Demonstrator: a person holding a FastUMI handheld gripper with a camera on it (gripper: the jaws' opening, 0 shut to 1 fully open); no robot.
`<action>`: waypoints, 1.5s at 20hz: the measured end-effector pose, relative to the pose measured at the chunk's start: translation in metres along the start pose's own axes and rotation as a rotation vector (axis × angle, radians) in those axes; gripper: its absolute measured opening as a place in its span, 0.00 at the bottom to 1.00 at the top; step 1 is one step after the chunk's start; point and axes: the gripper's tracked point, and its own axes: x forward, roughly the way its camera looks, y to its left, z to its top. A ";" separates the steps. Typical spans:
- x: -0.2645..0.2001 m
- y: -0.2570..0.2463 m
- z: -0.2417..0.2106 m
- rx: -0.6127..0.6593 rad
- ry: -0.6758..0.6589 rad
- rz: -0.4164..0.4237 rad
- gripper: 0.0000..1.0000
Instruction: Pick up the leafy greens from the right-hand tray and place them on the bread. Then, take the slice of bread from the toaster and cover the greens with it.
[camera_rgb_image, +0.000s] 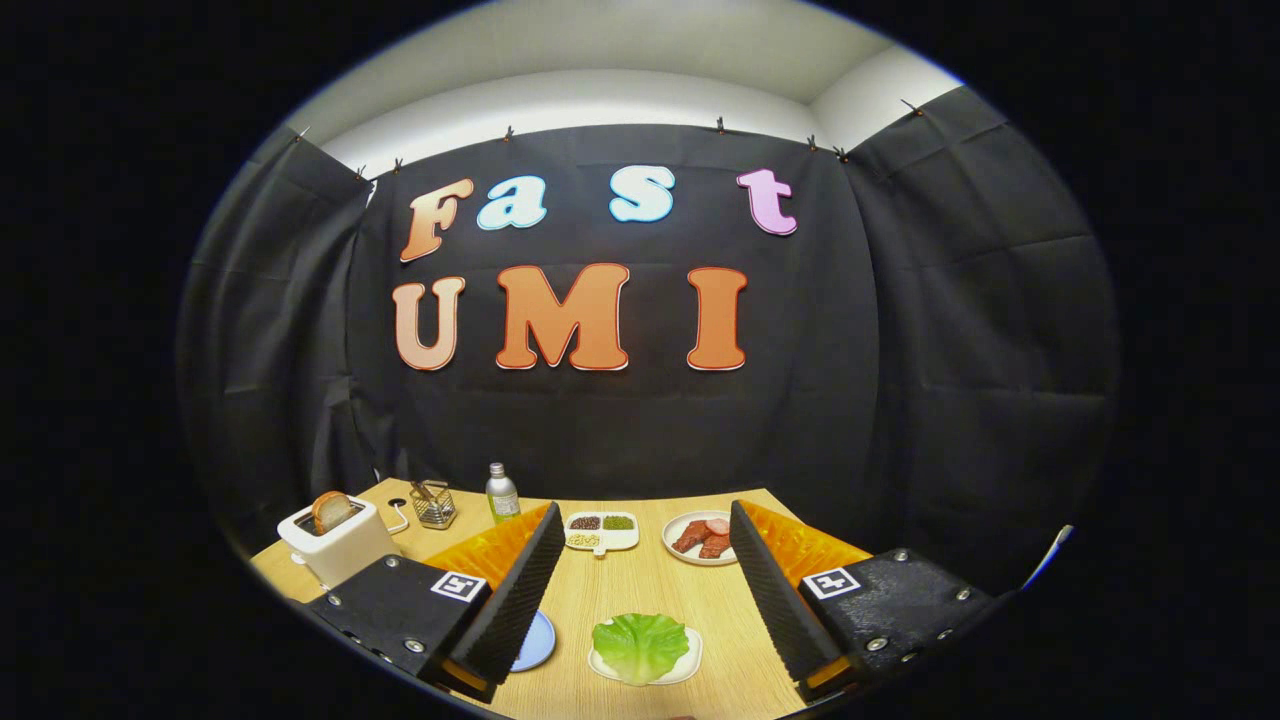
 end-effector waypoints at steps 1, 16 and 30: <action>0.003 0.000 0.000 -0.003 -0.001 0.004 0.99; 0.023 0.004 -0.035 -0.033 0.054 0.024 0.99; 0.071 0.006 -0.157 -0.021 0.253 0.076 0.99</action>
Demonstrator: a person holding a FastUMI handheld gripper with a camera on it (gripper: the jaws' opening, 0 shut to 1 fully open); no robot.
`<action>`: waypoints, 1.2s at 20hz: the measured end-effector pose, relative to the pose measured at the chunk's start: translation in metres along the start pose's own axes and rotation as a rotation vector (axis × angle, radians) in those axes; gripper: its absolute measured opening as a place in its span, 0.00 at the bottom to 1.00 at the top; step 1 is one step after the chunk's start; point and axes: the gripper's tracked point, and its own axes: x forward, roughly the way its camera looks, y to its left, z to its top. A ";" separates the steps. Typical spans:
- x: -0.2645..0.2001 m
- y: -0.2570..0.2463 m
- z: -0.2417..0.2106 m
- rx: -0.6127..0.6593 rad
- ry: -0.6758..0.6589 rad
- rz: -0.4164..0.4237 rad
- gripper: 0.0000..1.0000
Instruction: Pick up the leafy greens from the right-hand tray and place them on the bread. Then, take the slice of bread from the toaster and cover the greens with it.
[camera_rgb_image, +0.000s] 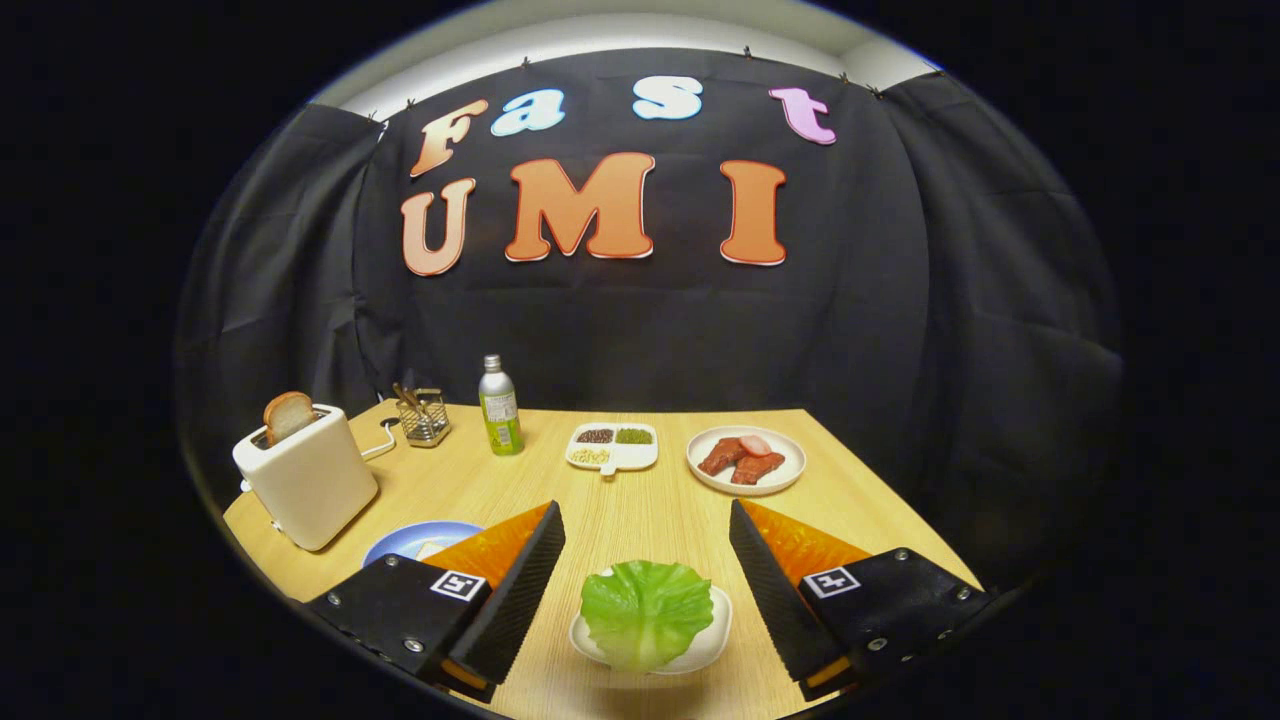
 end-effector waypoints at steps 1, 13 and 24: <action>0.006 -0.001 -0.011 0.002 0.021 -0.003 0.99; 0.053 0.007 -0.112 0.025 0.295 0.015 1.00; 0.058 0.007 -0.147 -0.024 0.396 0.001 0.87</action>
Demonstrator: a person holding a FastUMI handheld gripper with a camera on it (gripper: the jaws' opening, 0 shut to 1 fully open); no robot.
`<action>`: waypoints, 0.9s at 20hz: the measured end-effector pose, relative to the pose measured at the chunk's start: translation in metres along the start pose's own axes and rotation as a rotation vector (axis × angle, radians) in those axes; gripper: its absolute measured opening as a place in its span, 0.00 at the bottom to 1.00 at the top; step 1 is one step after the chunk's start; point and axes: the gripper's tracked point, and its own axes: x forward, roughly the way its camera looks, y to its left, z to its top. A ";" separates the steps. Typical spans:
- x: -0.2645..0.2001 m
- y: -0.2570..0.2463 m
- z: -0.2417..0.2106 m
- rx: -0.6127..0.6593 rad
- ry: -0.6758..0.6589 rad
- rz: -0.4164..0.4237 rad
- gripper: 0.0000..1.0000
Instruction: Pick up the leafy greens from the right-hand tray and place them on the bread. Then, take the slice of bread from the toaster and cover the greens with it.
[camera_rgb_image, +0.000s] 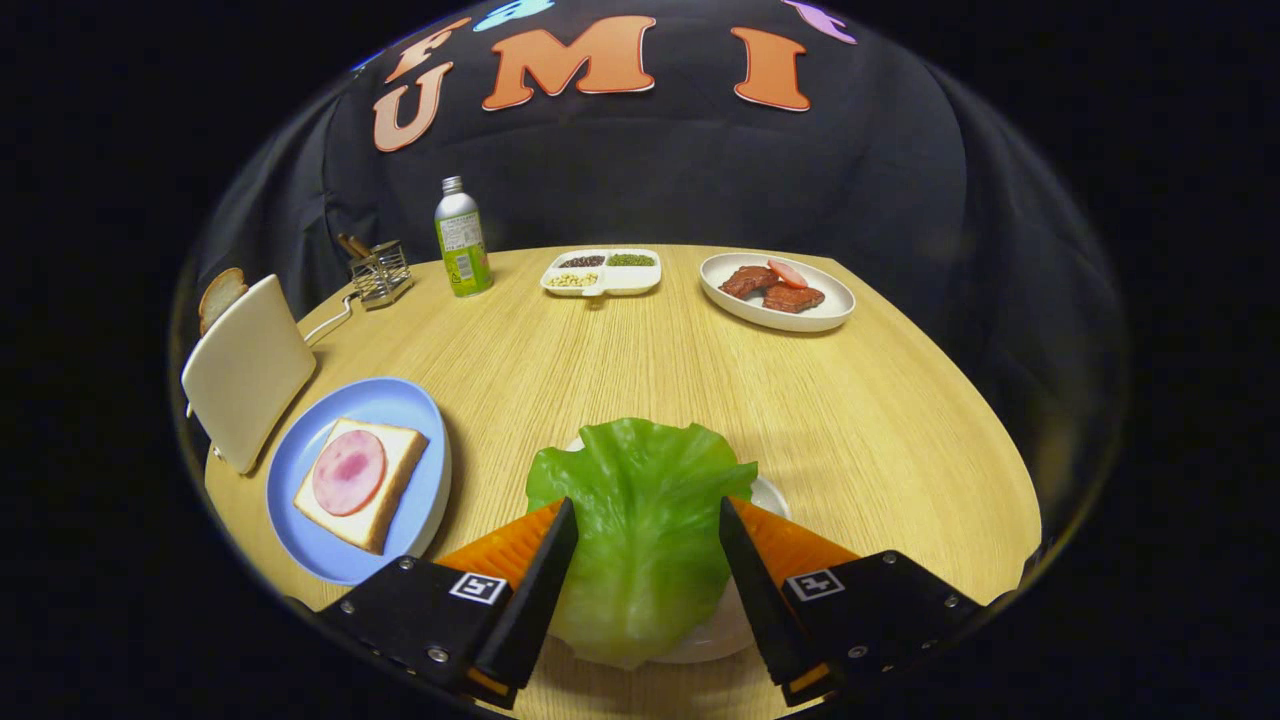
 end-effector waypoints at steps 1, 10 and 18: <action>0.000 0.002 0.000 0.008 0.001 0.003 0.85; 0.002 0.002 -0.013 0.021 0.069 -0.014 0.69; 0.004 0.000 -0.013 0.044 0.077 -0.039 0.37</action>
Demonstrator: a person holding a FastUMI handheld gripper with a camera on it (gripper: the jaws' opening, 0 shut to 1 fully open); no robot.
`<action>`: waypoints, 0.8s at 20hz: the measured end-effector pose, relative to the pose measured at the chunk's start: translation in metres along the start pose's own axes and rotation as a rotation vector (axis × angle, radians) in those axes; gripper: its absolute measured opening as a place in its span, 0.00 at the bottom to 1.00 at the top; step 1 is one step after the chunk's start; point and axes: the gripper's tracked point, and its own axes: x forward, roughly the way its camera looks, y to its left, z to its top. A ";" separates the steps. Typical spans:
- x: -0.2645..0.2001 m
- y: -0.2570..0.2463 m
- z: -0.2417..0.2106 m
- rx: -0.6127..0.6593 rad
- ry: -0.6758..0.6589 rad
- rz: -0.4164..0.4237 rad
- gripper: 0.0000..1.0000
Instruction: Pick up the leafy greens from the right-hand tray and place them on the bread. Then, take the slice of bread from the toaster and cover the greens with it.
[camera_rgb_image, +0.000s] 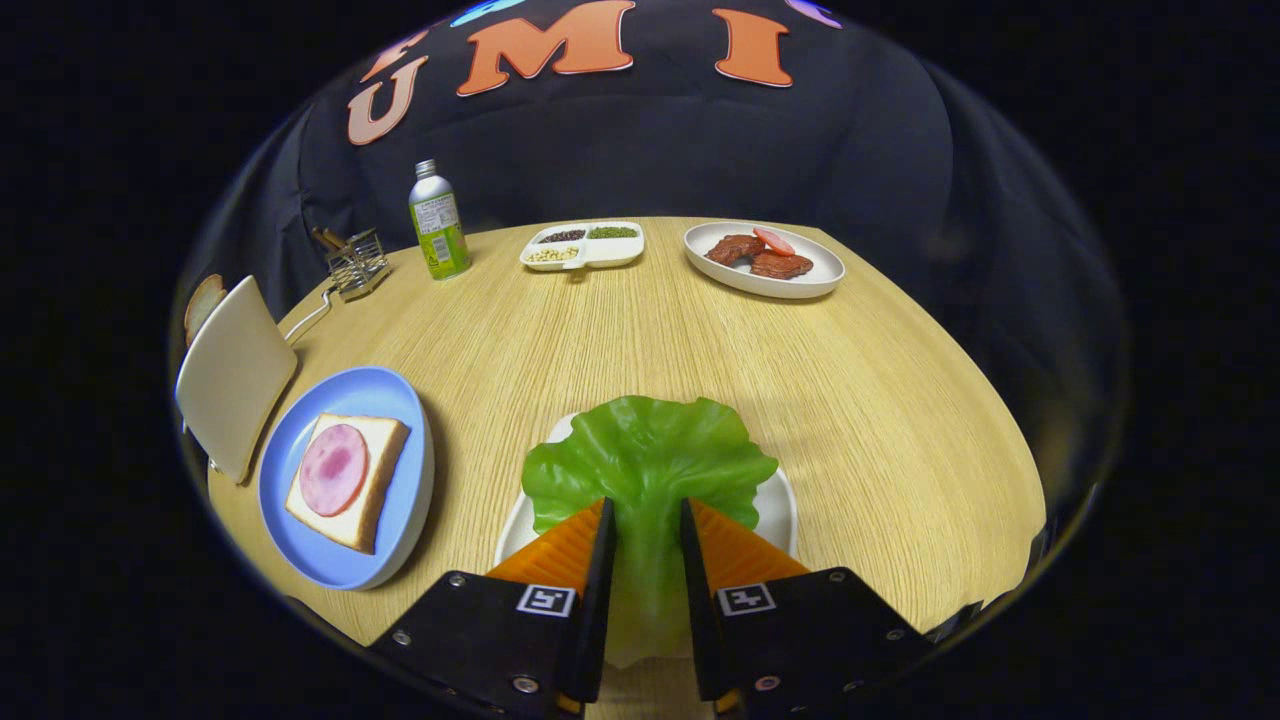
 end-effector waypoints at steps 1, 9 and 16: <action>-0.001 -0.001 0.001 0.004 -0.001 -0.003 0.36; -0.014 -0.004 0.012 0.033 -0.004 -0.008 0.01; -0.047 0.010 0.041 -0.012 -0.079 -0.001 0.01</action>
